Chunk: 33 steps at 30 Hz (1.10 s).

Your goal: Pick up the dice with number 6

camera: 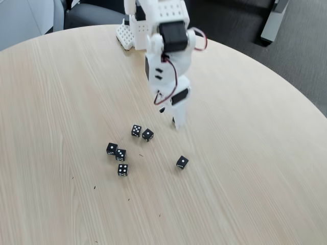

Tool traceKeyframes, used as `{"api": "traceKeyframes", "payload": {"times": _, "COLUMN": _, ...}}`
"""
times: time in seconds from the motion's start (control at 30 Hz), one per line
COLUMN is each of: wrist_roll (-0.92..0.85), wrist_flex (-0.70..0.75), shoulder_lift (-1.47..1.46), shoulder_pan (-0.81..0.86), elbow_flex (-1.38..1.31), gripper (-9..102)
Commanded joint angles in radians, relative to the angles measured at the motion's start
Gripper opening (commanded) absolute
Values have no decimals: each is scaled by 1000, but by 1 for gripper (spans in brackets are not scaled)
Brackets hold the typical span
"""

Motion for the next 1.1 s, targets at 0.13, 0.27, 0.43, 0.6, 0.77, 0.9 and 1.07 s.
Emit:
{"api": "traceKeyframes", "payload": {"times": 0.13, "wrist_roll": 28, "wrist_flex": -20, "shoulder_lift": -89, "shoulder_pan": -6, "elbow_flex": -35, "gripper": 26}}
{"api": "traceKeyframes", "payload": {"times": 0.27, "wrist_roll": 20, "wrist_flex": -67, "shoulder_lift": -98, "shoulder_pan": -8, "elbow_flex": -35, "gripper": 24}}
{"api": "traceKeyframes", "payload": {"times": 0.43, "wrist_roll": -8, "wrist_flex": -94, "shoulder_lift": -133, "shoulder_pan": -51, "elbow_flex": -35, "gripper": 25}}
{"api": "traceKeyframes", "payload": {"times": 0.6, "wrist_roll": -23, "wrist_flex": -94, "shoulder_lift": -138, "shoulder_pan": -138, "elbow_flex": -35, "gripper": 25}}
{"api": "traceKeyframes", "payload": {"times": 0.77, "wrist_roll": -32, "wrist_flex": -94, "shoulder_lift": -138, "shoulder_pan": -201, "elbow_flex": -35, "gripper": 25}}
{"api": "traceKeyframes", "payload": {"times": 0.9, "wrist_roll": -26, "wrist_flex": -94, "shoulder_lift": -138, "shoulder_pan": -202, "elbow_flex": -35, "gripper": 24}}
{"api": "traceKeyframes", "payload": {"times": 1.07, "wrist_roll": -11, "wrist_flex": -94, "shoulder_lift": -138, "shoulder_pan": -190, "elbow_flex": -35, "gripper": 24}}
